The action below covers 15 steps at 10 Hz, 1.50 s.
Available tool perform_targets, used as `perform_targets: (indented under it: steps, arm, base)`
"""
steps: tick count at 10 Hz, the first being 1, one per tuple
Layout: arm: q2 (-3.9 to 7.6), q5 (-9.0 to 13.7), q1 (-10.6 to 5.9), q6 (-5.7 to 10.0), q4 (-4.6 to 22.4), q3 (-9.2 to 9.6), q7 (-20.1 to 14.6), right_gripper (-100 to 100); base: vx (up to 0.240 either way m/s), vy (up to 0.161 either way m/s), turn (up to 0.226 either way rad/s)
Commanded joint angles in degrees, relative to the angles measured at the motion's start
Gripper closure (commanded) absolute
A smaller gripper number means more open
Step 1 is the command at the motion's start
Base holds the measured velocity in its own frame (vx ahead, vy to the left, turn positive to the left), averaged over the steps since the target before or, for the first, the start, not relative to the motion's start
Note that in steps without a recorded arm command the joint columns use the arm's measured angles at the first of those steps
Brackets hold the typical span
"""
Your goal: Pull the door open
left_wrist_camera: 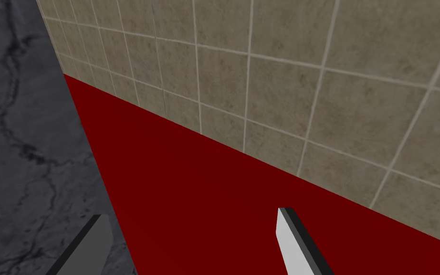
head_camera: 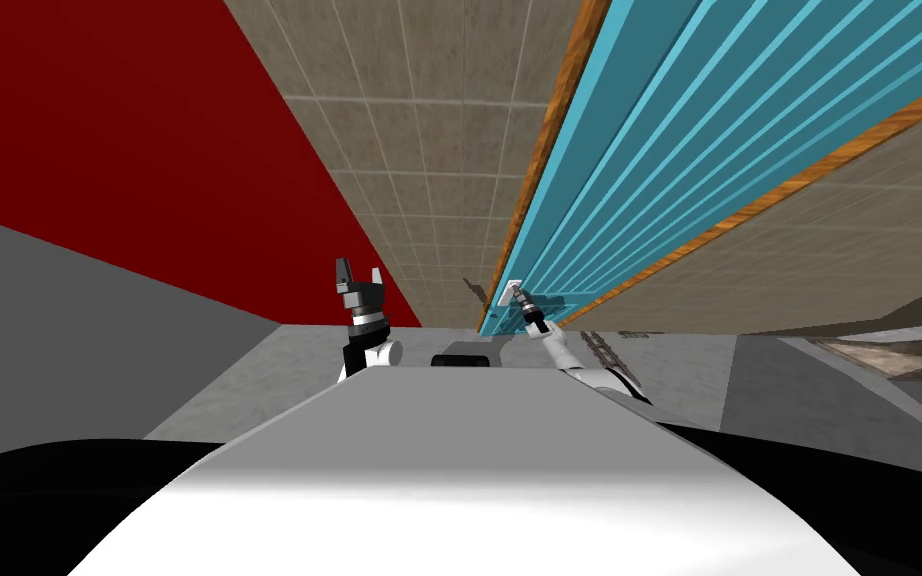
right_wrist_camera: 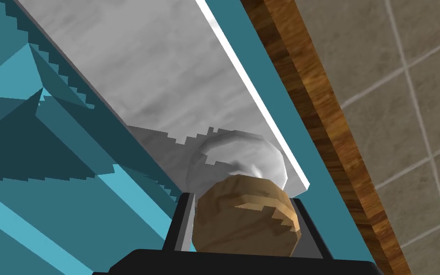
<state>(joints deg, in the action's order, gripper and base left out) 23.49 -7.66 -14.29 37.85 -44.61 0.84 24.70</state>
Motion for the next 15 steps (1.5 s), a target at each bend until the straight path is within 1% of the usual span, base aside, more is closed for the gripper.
perform_targets:
  steps: [1,2,3,5,6,7,9,12,13,15]
  arm:
    - [0.43,1.99,-0.43,-0.27,0.13,-0.76,-2.86,100]
    - [0.25,3.14,-0.50,-0.50,0.07,-0.79,-4.55,100]
    - [0.25,3.14,-0.50,-0.50,0.07,-0.79,-5.03,100]
    - [-0.13,5.61,-0.63,-0.99,-0.07,-0.85,-8.71,100]
    - [-0.13,5.61,-0.63,-0.99,-0.07,-0.85,-9.11,100]
    - [-0.70,6.69,-1.05,-0.97,0.07,-0.80,-11.19,-100]
    - [-1.21,8.00,-1.34,-1.21,0.17,-0.86,-13.83,-100]
    - [-2.31,10.80,-1.94,-1.72,0.37,-0.99,-18.86,-100]
    - [-2.31,10.80,-1.94,-1.72,0.37,-0.99,-19.55,-100]
    - [-3.19,13.04,-2.42,-2.13,0.54,-1.10,-23.24,-100]
  base:
    - [-0.066,-0.075,0.165]
    - [-0.083,-0.089,0.113]
    - [-0.054,-0.052,0.060]
    - [-0.063,-0.057,0.096]
    - [-0.051,-0.063,0.037]
    - [-0.062,-0.039,0.063]
    - [-0.061,-0.036,0.063]
    - [-0.063,-0.030,0.066]
    - [-0.047,-0.027,0.019]
    - [-0.050,-0.038,0.056]
